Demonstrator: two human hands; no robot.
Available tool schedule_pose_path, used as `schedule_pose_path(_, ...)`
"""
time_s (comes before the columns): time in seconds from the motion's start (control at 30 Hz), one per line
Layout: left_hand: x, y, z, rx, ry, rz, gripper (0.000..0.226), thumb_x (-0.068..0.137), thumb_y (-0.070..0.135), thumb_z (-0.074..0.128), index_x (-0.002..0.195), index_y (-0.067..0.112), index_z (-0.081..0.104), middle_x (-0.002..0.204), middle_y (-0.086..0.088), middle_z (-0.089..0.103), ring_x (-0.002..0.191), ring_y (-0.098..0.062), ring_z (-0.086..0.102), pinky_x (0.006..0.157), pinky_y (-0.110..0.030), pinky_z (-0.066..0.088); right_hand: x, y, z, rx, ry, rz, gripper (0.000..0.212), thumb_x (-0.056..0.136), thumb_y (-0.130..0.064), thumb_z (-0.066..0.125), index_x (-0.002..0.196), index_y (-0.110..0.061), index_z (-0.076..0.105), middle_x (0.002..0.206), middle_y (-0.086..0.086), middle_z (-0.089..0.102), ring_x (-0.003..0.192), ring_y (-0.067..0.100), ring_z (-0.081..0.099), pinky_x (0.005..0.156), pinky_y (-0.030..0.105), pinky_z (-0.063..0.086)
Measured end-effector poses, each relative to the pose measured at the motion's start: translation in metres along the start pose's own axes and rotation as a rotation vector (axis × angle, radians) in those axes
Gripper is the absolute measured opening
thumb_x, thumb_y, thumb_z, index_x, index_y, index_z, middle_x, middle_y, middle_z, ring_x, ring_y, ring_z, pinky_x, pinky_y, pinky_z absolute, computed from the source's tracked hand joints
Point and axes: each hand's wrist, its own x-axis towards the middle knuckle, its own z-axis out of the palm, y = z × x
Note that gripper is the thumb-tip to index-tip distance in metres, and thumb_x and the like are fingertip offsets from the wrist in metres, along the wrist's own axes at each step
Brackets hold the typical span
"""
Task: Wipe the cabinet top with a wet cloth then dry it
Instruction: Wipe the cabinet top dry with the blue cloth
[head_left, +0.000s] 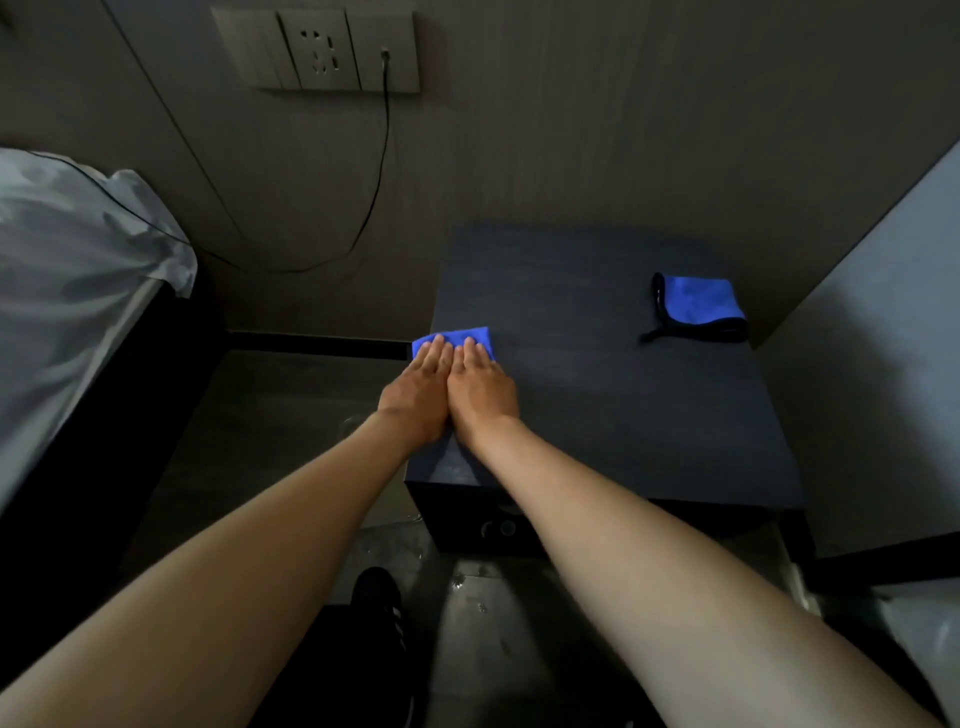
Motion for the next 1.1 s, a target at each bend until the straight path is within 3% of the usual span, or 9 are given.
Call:
schedule_pose_path(0.17,0.062,-0.018,-0.005,0.067,0.017,0.054,0.069,0.099,0.02,0.033,0.153,-0.002,-0.004,0.161,-0.018,-0.003,0.149,-0.029,-0.008,0.122,-0.037,-0.001,0.053,0.018,-0.005,-0.006,0.018,0.026,0.053,0.106,-0.013,0.025,0.155,-0.002,0.008,0.163,0.016,0.006,0.151,0.026,0.007,0.122,0.035,0.013)
schedule_pose_path(0.47,0.181,-0.055,-0.025,-0.109,0.023,0.005,0.078,0.095,0.018,0.047,0.153,0.001,-0.001,0.161,-0.016,-0.005,0.15,-0.027,-0.004,0.121,-0.039,0.01,0.173,0.052,-0.02,0.022,0.057,0.017,0.05,0.106,-0.014,0.026,0.154,-0.002,0.017,0.162,0.015,0.014,0.15,0.025,0.015,0.119,0.035,0.017)
schedule_pose_path(0.7,0.25,-0.076,-0.038,-0.158,0.05,-0.007,0.083,0.093,0.02,0.055,0.153,0.001,0.002,0.161,-0.018,-0.001,0.15,-0.028,0.0,0.121,-0.042,0.012,0.243,0.072,-0.025,0.042,0.093,0.028,0.062,0.097,-0.014,0.048,0.152,0.0,0.022,0.161,0.014,0.018,0.149,0.025,0.018,0.118,0.037,0.023)
schedule_pose_path(0.8,0.262,-0.078,-0.043,-0.168,0.064,0.014,0.079,0.094,0.018,0.052,0.153,-0.002,0.004,0.16,-0.02,0.003,0.149,-0.029,0.002,0.121,-0.041,0.011,0.255,0.079,-0.029,0.057,0.085,0.024,0.063,0.096,-0.014,0.05,0.152,-0.001,0.023,0.161,0.014,0.018,0.149,0.025,0.018,0.118,0.036,0.021)
schedule_pose_path(1.1,0.205,-0.041,-0.047,-0.108,0.086,0.027,0.069,0.098,0.015,0.042,0.153,-0.003,0.003,0.161,-0.018,0.002,0.149,-0.028,0.0,0.119,-0.033,0.002,0.208,0.084,-0.02,0.1,0.107,0.033,0.052,0.103,-0.015,0.026,0.153,-0.002,0.019,0.163,0.013,0.013,0.15,0.024,0.014,0.121,0.034,0.017)
